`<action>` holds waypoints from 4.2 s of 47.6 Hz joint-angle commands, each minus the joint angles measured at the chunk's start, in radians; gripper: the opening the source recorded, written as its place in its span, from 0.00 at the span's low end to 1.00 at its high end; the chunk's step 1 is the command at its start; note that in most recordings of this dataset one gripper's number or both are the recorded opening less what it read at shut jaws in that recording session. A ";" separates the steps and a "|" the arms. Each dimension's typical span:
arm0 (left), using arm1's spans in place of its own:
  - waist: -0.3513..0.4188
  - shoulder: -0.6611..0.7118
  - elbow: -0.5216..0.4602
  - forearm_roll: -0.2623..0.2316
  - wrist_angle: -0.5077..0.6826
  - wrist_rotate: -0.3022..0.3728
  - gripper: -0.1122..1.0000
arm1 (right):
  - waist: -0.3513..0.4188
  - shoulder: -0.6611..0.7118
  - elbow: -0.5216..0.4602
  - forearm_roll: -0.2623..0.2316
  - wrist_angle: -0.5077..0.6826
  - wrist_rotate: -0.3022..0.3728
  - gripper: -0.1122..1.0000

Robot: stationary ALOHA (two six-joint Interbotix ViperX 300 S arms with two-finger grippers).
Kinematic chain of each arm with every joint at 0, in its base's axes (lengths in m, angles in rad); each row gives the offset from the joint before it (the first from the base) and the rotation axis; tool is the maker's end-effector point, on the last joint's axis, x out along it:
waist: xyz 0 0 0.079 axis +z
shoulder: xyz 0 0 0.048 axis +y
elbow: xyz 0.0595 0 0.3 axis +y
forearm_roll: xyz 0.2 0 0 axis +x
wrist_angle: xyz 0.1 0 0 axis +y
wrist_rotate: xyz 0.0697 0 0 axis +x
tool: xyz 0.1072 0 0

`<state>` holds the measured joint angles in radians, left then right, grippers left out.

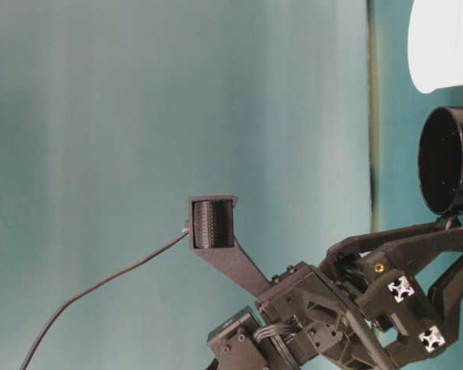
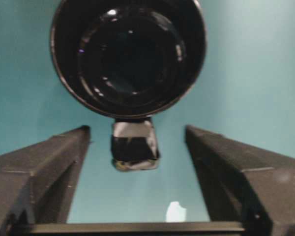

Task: Put a paper cup into the cup holder on your left arm.
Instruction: 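Slide the held black mug rightward toward the white cup, then open the left gripper and pull it back from the mug, then lower the right gripper onto the white paper cup rim and close, then lift the white cup and carry it left over the black mug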

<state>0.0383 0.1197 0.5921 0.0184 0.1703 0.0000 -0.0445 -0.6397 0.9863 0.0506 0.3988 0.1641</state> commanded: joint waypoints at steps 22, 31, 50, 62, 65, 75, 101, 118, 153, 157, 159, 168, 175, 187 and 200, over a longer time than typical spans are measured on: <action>-0.003 -0.040 0.008 0.002 0.017 0.008 0.93 | -0.112 0.009 -0.014 -0.002 -0.006 0.092 0.14; -0.003 -0.117 0.037 0.002 0.040 -0.002 0.94 | -0.124 0.074 -0.032 -0.003 -0.005 0.097 0.37; -0.021 -0.285 0.153 0.002 0.126 -0.020 0.94 | -0.126 0.347 -0.184 -0.003 0.008 0.100 0.96; -0.023 -0.339 0.219 0.002 0.126 -0.078 0.94 | -0.103 0.456 -0.242 -0.003 0.044 0.100 0.96; -0.023 -0.342 0.224 0.002 0.124 -0.084 0.94 | -0.095 0.471 -0.245 -0.003 0.058 0.100 0.96; -0.023 -0.339 0.222 0.002 0.120 -0.084 0.94 | -0.066 0.515 -0.232 -0.003 0.075 0.100 0.96; -0.015 -0.331 0.224 0.003 0.078 -0.084 0.94 | -0.064 0.584 -0.278 -0.026 0.066 0.098 0.95; -0.015 -0.325 0.224 0.002 0.075 -0.086 0.94 | -0.063 0.580 -0.284 -0.021 0.078 0.104 0.45; -0.014 -0.310 0.219 0.003 0.067 -0.086 0.94 | -0.077 0.445 -0.439 0.060 0.394 0.107 0.05; -0.014 -0.310 0.219 0.003 0.069 -0.087 0.94 | -0.077 0.448 -0.492 0.060 0.416 0.106 0.05; -0.014 -0.310 0.221 0.002 0.067 -0.087 0.94 | -0.081 0.454 -0.514 0.058 0.422 0.106 0.05; -0.014 -0.311 0.222 0.002 0.067 -0.087 0.94 | -0.087 0.486 -0.588 0.058 0.465 0.106 0.05; -0.014 -0.311 0.224 0.002 0.069 -0.087 0.94 | -0.092 0.514 -0.629 0.052 0.468 0.104 0.05; -0.014 -0.311 0.224 0.002 0.069 -0.086 0.94 | -0.107 0.541 -0.661 0.037 0.442 0.104 0.05; -0.014 -0.308 0.227 0.002 0.067 -0.086 0.94 | -0.107 0.584 -0.670 0.035 0.391 0.106 0.05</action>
<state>0.0230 -0.1871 0.8253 0.0184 0.2454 -0.0859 -0.1519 -0.0537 0.3405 0.0890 0.8069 0.2562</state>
